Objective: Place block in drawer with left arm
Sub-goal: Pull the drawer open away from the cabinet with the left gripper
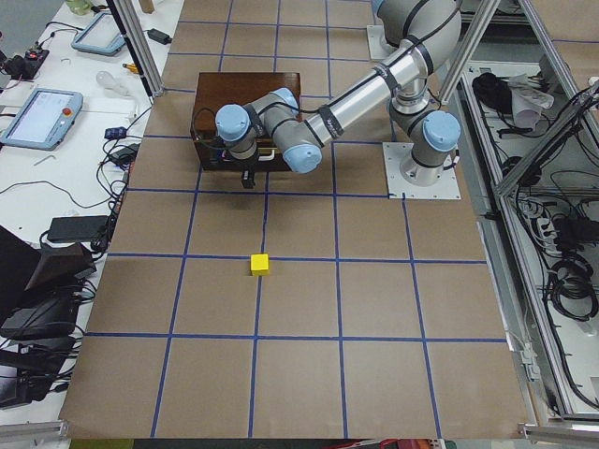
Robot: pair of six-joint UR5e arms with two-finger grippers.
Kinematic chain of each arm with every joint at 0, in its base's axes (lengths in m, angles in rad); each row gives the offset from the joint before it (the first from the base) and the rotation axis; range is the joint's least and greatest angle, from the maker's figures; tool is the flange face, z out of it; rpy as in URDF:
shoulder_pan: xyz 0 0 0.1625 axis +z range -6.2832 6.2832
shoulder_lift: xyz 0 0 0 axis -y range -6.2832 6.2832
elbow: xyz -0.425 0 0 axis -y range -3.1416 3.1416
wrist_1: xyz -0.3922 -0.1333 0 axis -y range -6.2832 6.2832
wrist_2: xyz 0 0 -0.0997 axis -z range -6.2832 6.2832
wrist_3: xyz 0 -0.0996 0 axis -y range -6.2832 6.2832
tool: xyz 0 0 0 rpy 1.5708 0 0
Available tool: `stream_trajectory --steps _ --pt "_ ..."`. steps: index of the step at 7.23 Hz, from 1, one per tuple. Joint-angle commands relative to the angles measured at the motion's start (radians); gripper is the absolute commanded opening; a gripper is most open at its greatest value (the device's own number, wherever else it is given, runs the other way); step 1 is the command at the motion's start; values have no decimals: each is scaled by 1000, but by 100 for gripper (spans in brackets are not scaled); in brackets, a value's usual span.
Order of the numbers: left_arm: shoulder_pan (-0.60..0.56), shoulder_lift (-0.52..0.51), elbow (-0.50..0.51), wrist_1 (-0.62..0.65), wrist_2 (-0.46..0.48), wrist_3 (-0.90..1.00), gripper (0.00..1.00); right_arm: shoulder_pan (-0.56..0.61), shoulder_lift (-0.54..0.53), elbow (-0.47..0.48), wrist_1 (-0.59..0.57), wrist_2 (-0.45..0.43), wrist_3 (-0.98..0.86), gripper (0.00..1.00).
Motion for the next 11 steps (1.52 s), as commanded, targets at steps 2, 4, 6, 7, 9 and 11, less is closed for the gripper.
stream_trajectory --steps 2,4,6,7,9,11 --pt "21 0 7 1 1 1 99 -1 -1 0 0 0 0 100" --pt "24 0 12 -1 1 11 100 0 -1 0 0 0 0 100" --pt "35 0 12 -1 22 14 100 -1 -1 0 0 0 0 100" --pt "50 -3 12 -1 29 16 100 0 1 0 0 0 0 100" --pt "53 -5 13 -1 30 14 100 0 1 0 0 0 0 100" --pt "56 -5 27 -1 50 19 100 -1 -1 0 0 -1 0 100"
